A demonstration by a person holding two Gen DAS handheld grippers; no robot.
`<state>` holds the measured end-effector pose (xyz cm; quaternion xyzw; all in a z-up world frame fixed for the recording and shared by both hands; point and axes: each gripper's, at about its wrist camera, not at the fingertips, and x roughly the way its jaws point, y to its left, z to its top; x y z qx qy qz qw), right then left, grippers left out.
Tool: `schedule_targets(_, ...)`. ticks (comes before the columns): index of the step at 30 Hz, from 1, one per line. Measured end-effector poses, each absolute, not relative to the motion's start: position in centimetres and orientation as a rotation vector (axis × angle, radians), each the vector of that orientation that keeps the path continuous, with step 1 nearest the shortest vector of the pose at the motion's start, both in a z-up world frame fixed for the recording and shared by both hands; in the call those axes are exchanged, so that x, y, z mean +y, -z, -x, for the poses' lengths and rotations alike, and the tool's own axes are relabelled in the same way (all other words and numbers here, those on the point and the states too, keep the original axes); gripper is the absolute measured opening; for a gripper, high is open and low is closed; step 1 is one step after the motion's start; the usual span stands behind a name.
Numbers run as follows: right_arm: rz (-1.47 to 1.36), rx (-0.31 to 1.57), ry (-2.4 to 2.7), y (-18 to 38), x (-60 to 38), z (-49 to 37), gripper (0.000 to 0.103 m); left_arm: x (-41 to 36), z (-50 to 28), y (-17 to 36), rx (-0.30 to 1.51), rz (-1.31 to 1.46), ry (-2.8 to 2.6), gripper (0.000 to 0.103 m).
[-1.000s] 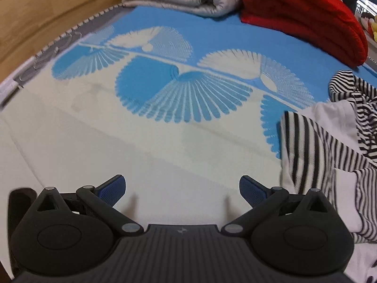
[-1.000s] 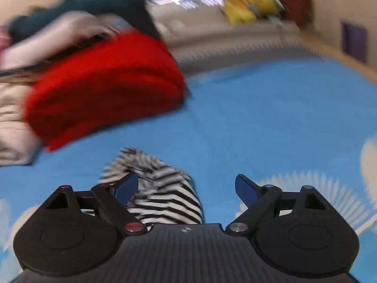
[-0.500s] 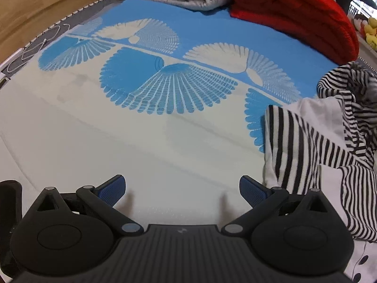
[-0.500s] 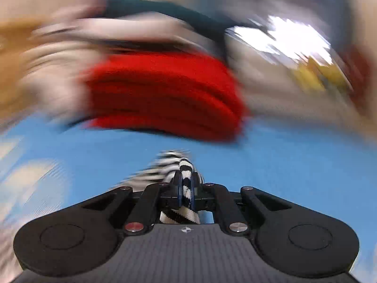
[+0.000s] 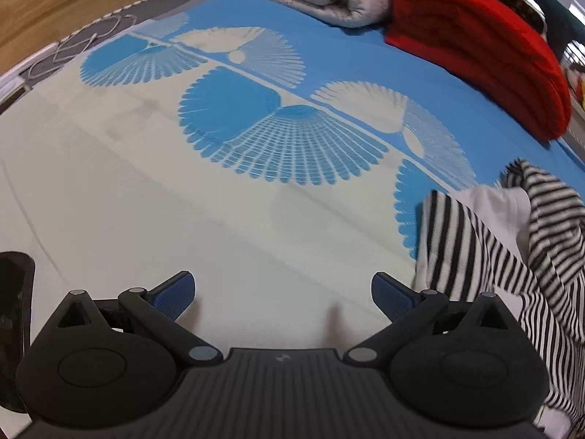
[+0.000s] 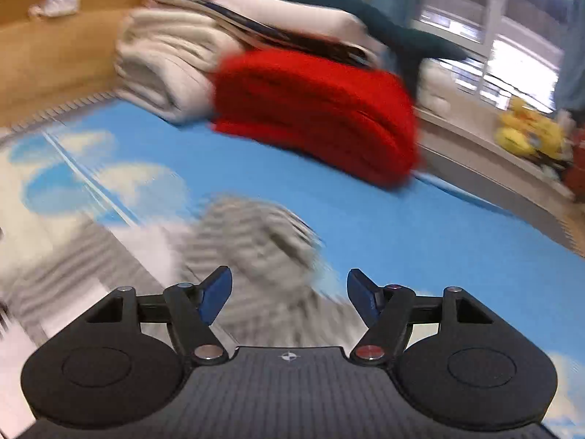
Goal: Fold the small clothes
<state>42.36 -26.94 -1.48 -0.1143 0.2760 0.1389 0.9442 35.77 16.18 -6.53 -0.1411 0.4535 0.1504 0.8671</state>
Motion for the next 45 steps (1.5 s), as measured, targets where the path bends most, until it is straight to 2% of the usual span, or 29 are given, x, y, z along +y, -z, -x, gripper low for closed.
schedule_targets(3, 0.220, 0.634, -0.345, 3.8, -21.2, -46.1, 0.075, 16.8, -35.9, 6.7, 0.967, 0.338, -0.302, 0.103)
schedule_targets(7, 0.280, 0.829, -0.267, 9.2, -15.3, -52.8, 0.077, 16.9, -35.7, 6.9, 0.978, 0.321, -0.284, 0.103)
schedule_targets(8, 0.315, 0.876, -0.234, 10.1, -14.7, -54.4, 0.062, 17.0, -35.6, 6.9, 0.975, 0.315, -0.288, 0.103)
schedule_targets(9, 0.350, 0.917, -0.208, 10.9, -14.4, -55.0, 0.008, 17.2, -35.6, 6.9, 0.973, 0.316, -0.290, 0.103)
schedule_targets(11, 0.370, 0.910, -0.166, 10.0, -15.0, -56.0, 0.005, 17.6, -35.5, 6.8, 0.970, 0.336, -0.289, 0.103)
schedule_targets(17, 0.227, 0.507, 0.119, -4.5, -21.1, -58.2, 0.005, 17.3, -35.6, 6.9, 0.985, 0.401, -0.273, 0.103)
schedule_targets(21, 0.227, 0.338, 0.023, -9.8, -22.2, -53.1, 0.006, 16.3, -35.6, 6.6, 0.984, 0.395, -0.241, 0.103)
schedule_targets(25, 0.454, 0.391, -0.322, -5.8, -21.0, -40.5, 0.006, 16.0, -35.3, 6.4, 0.974, 0.410, -0.224, 0.103)
schedule_targets(29, 0.684, 0.671, -0.503, 5.6, -19.9, -27.5, 0.009, 15.5, -35.2, 6.6, 0.979, 0.418, -0.221, 0.103)
schedule_targets(31, 0.742, 0.765, -0.511, 11.0, -19.2, -23.2, 0.022, 14.8, -35.3, 6.8, 0.989, 0.393, -0.216, 0.103)
schedule_targets(32, 0.737, 0.754, -0.490, 12.0, -19.0, -21.8, 0.040, 14.5, -35.2, 7.0, 0.992, 0.377, -0.215, 0.103)
schedule_targets(33, 0.708, 0.729, -0.470, 12.0, -19.2, -20.9, 0.046, 14.1, -35.2, 7.0, 0.994, 0.358, -0.211, 0.103)
schedule_targets(36, 0.442, 0.693, -0.415, 8.5, -20.8, -20.4, 0.051, 13.4, -35.1, 7.0, 0.986, 0.323, -0.205, 0.103)
schedule_targets(41, 0.146, 0.520, -0.165, 4.2, -24.9, -25.5, 0.051, 12.5, -35.6, 7.0, 0.981, 0.306, -0.201, 0.103)
schedule_targets(44, 0.090, 0.654, -0.147, 7.3, -24.9, -28.4, 0.034, 11.7, -35.9, 7.2, 0.988, 0.296, -0.175, 0.103)
schedule_targets(45, 0.106, 0.718, -0.174, 9.0, -24.3, -28.6, 0.034, 11.4, -36.0, 7.3, 0.988, 0.283, -0.170, 0.103)
